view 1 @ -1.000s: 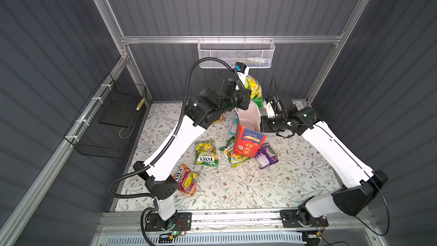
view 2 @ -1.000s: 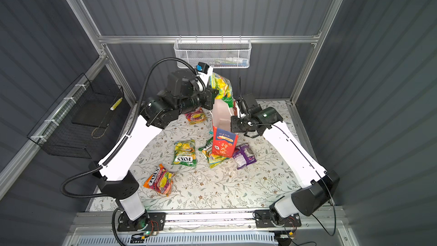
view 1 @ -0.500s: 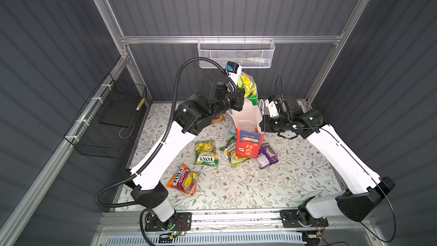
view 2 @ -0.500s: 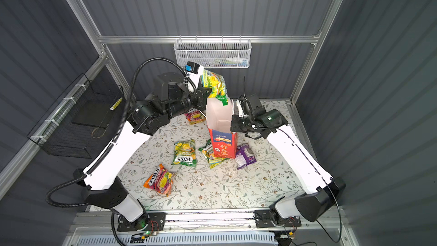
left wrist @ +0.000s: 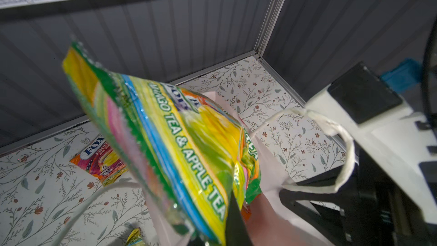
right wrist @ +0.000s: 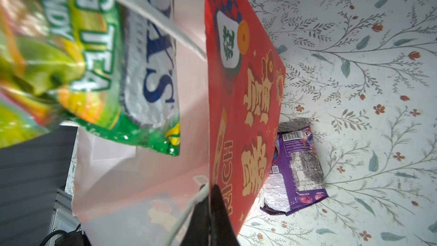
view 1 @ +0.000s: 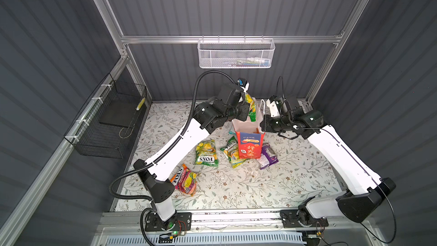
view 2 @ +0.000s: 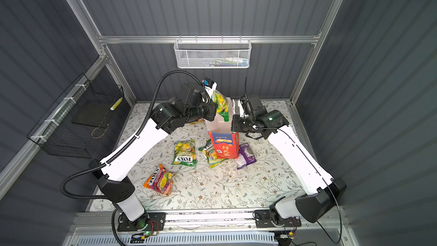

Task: Place the snacks into the paper bag
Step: Place the snack in the paper bag.

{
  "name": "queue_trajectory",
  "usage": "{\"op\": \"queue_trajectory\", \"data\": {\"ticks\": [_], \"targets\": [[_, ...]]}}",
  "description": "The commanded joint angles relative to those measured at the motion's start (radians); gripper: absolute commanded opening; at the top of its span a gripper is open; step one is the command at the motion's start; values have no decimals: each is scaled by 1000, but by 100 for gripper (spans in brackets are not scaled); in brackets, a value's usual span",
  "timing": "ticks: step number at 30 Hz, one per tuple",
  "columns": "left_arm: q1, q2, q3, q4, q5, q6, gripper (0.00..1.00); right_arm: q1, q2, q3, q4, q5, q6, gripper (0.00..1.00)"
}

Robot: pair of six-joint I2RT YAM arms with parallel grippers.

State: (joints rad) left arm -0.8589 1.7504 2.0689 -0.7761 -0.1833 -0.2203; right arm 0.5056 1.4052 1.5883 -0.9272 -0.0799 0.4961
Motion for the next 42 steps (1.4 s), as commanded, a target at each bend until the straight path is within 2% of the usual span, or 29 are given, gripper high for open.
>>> {"op": "queue_trajectory", "data": {"ticks": [1,6,7,14,22,26,29,34,42], "targets": [[-5,39,23,-29,14,-14,0,-9,-12,-8,40,-6,9,0],[-5,73,33,-34,38,-14,0,-13,-18,-19,53,-11,13,0],[-5,76,40,-36,42,-16,3,-13,-20,-22,55,-10,13,0],[-5,88,86,-28,75,-17,37,-17,-34,-42,60,-9,14,0],[-6,60,127,-20,151,-4,65,-29,-51,-73,73,-8,17,0],[-6,-16,72,-3,141,-1,81,-36,-55,-95,90,-21,18,0],[-5,-106,-21,38,117,-8,100,-40,-55,-103,96,-29,17,0],[-5,-259,-181,61,45,-44,100,-45,-58,-109,102,-35,13,0],[-5,-516,-462,54,-141,-128,100,-56,-57,-131,123,-53,10,0]]}}
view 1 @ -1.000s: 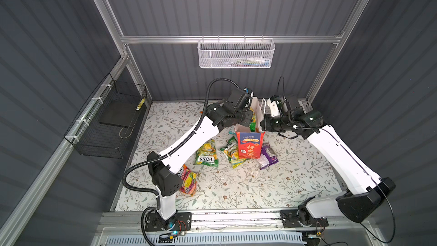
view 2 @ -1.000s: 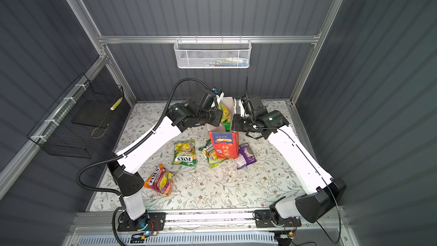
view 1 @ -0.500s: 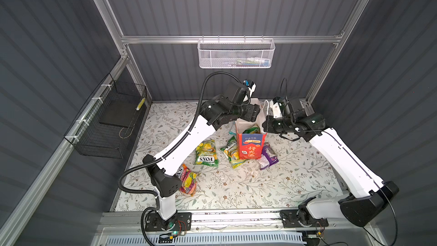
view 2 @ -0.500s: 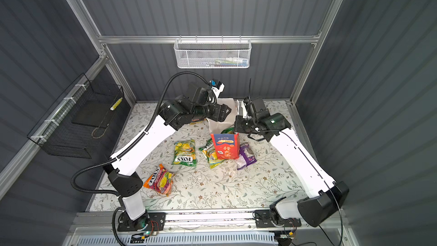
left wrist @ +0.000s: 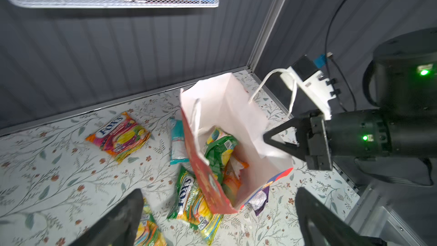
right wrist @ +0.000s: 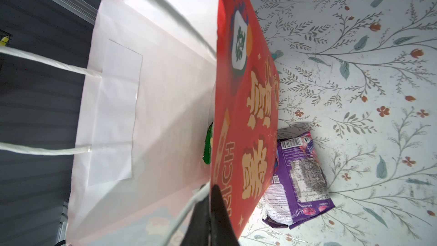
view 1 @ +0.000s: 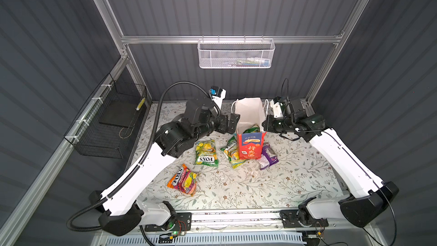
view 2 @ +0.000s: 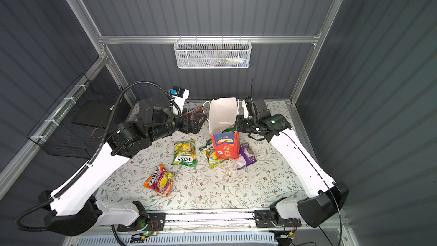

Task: Place the snacks into the paper bag
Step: Place the snack in the paper bag, then pick up the snack from the bottom-left of the table.

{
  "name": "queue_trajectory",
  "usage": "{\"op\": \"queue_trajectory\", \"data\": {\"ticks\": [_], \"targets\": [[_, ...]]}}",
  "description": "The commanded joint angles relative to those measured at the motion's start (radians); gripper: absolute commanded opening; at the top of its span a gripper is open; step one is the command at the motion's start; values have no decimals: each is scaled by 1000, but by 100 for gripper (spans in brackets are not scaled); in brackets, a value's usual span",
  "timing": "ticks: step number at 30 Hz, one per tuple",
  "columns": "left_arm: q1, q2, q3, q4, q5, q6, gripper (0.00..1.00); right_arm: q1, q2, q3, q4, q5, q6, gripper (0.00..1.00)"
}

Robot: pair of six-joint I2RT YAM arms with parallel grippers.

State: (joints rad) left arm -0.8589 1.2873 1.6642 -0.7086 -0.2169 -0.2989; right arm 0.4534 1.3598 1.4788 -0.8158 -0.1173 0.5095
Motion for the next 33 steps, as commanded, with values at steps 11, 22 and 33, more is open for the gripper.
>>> {"op": "queue_trajectory", "data": {"ticks": [11,22,33], "targets": [[2,-161,-377,-245,-316,-306,100,-13,-10,-28,22,-30,-15,0],[177,-119,-775,-227,-121,-568,100,-13,-22,-68,37,-48,-12,0],[198,-71,-906,-141,-140,-598,100,-16,-43,-99,52,-65,-5,0]]}}
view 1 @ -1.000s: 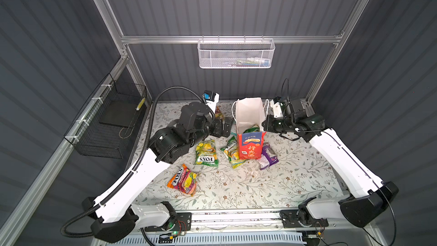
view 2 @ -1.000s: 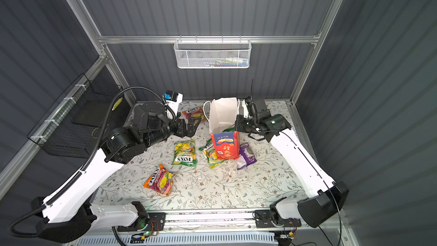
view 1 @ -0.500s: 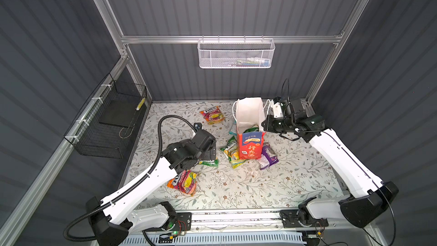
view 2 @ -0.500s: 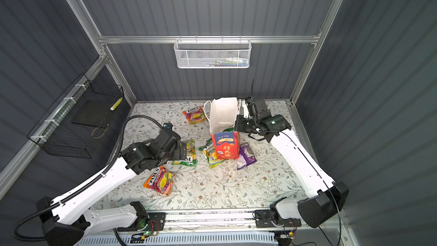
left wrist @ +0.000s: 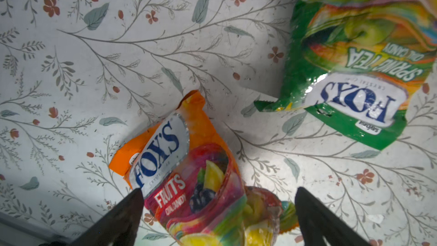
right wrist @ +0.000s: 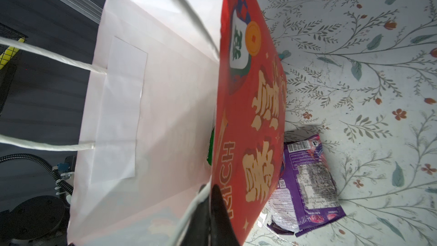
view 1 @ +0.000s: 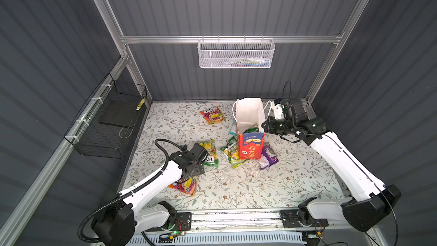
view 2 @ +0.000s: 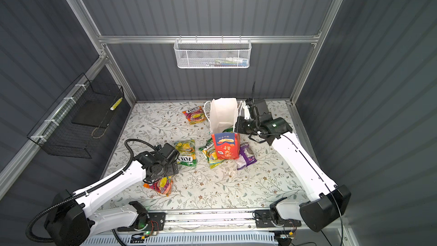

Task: Place the snacks into the paper bag
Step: Pick up the snack from the bottom-left of the table.

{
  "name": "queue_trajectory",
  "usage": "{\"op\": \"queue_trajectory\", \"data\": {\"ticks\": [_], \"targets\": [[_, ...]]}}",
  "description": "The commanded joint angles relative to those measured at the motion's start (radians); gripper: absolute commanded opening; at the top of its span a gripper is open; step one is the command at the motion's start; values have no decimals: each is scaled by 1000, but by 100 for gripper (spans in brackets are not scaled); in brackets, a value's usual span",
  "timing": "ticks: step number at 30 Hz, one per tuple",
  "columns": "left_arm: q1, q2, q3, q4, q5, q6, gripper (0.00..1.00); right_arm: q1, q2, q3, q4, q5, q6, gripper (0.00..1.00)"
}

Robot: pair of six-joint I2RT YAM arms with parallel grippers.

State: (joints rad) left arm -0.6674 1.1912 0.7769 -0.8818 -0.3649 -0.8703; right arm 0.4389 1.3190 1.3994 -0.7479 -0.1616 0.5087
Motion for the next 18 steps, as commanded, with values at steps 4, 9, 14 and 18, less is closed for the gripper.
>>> {"op": "queue_trajectory", "data": {"ticks": [4,9,14,18], "targets": [[6,34,-48,27,-22,-58,100,-1,-3,-26,-18,-22,-4,0],[6,10,-114,65,-41,-109,100,-1,-4,-34,-22,-27,-8,0],[6,20,-149,112,-48,-129,100,0,-3,-34,-20,-43,-8,0],[6,15,-206,199,-21,-145,95,-1,3,-39,-20,-55,-10,0]]}}
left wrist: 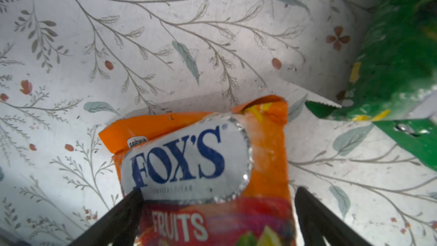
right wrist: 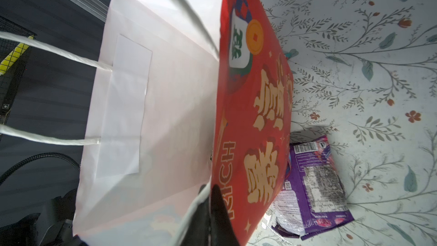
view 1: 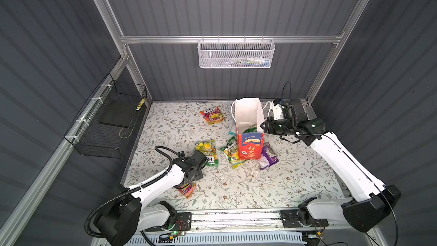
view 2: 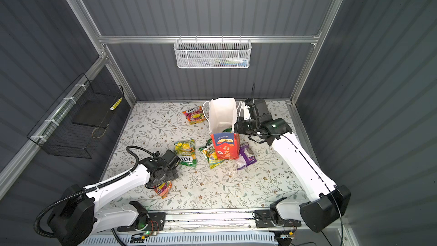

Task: Place the snacks into the paper bag
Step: Pick up the snack from the bottom-left of the table.

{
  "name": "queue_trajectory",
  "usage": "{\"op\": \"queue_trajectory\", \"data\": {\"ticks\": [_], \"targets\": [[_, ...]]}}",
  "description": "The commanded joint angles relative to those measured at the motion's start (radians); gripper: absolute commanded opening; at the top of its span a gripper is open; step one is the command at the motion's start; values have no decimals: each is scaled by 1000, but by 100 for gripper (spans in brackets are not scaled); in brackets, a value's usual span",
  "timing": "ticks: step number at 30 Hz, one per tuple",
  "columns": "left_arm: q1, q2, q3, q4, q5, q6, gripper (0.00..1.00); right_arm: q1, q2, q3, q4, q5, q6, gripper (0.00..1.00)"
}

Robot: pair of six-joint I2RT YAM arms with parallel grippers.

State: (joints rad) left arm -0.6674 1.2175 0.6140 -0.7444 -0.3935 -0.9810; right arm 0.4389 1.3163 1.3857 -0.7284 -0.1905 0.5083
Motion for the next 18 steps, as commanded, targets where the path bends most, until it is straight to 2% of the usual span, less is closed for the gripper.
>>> {"op": "queue_trajectory", "data": {"ticks": [1,6,13,18], "targets": [[6,-12,-64,84,16,-44,93,0,7,-26,-41,-29,-10,0],[7,-15,-89,105,10,-59,80,0,-1,-46,-28,-43,-7,0],[6,-67,-88,108,3,-53,53,0,-18,-55,-19,-43,1,0],[6,-74,-81,109,3,-47,42,-1,-36,-81,0,-49,12,0]]}}
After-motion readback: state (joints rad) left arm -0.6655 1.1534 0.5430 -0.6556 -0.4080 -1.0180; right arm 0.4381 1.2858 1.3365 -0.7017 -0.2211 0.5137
